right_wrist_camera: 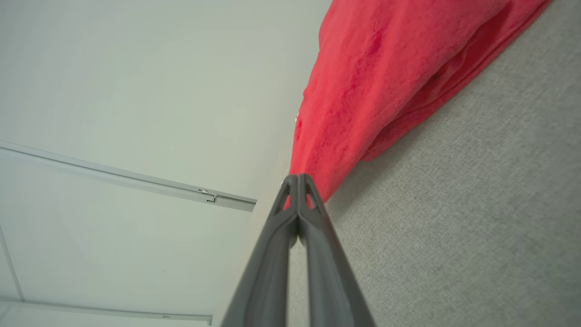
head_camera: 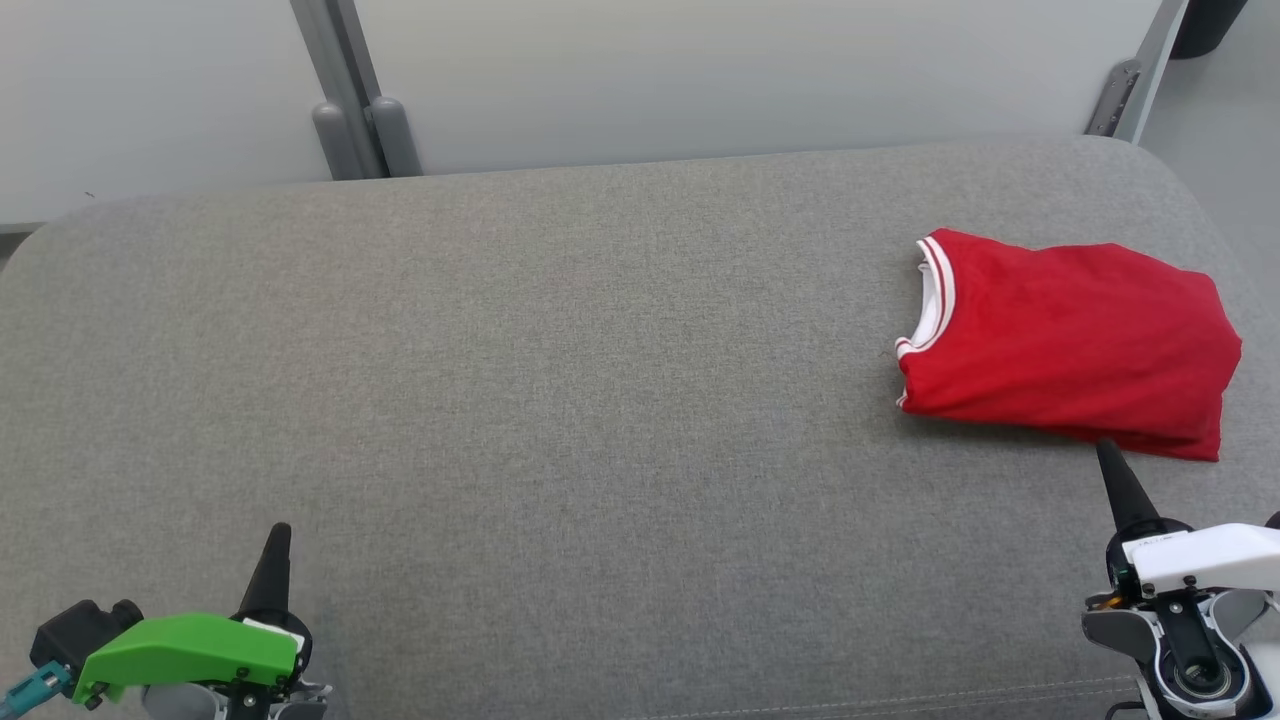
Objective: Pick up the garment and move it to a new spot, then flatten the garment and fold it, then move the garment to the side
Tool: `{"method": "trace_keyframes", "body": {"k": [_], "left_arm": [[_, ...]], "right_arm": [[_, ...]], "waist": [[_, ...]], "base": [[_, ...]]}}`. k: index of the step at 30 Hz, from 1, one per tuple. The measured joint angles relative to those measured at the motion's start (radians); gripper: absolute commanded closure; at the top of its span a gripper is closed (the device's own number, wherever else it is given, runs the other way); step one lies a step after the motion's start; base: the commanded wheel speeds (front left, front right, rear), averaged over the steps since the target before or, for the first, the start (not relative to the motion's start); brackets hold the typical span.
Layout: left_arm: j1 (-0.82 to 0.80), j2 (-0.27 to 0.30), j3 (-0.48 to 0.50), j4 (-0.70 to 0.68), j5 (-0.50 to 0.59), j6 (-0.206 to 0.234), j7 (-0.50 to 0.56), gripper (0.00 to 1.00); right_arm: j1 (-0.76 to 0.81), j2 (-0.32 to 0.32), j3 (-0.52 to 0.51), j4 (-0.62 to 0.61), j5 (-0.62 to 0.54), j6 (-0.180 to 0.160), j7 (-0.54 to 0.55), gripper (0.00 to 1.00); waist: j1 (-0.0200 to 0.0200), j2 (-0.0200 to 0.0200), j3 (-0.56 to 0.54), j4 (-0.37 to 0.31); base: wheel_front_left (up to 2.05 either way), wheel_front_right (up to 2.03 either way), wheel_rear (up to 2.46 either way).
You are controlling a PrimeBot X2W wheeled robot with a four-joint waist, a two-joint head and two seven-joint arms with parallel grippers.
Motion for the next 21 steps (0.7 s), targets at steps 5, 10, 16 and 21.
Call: {"method": "trace_keyframes", "body": {"k": [5, 10, 16, 21], "left_arm": [[-0.014, -0.006, 0.017, 0.002, -0.056, -0.014, 0.018, 1.00], [-0.017, -0.019, 0.035, 0.005, -0.111, -0.023, 0.029, 1.00], [-0.020, -0.026, 0.054, 0.010, -0.163, -0.033, 0.047, 1.00], [-0.024, -0.030, 0.072, 0.014, -0.210, -0.050, 0.067, 1.00]], "right_arm": [[-0.008, 0.016, -0.017, 0.002, 0.052, 0.017, 0.016, 1.00], [-0.015, 0.027, -0.033, 0.007, 0.105, 0.026, 0.032, 1.00], [-0.029, 0.043, -0.049, 0.011, 0.158, 0.040, 0.047, 1.00], [-0.034, 0.056, -0.065, 0.016, 0.210, 0.053, 0.065, 1.00]], "waist": [[0.0000, 0.0000, -0.002, -0.001], [0.0000, 0.0000, -0.003, -0.001], [0.0000, 0.0000, -0.005, -0.002], [0.0000, 0.0000, -0.006, -0.003]], "base": [[0.00, 0.00, 0.00], [0.00, 0.00, 0.00], [0.00, 0.00, 0.00], [0.00, 0.00, 0.00]]}}
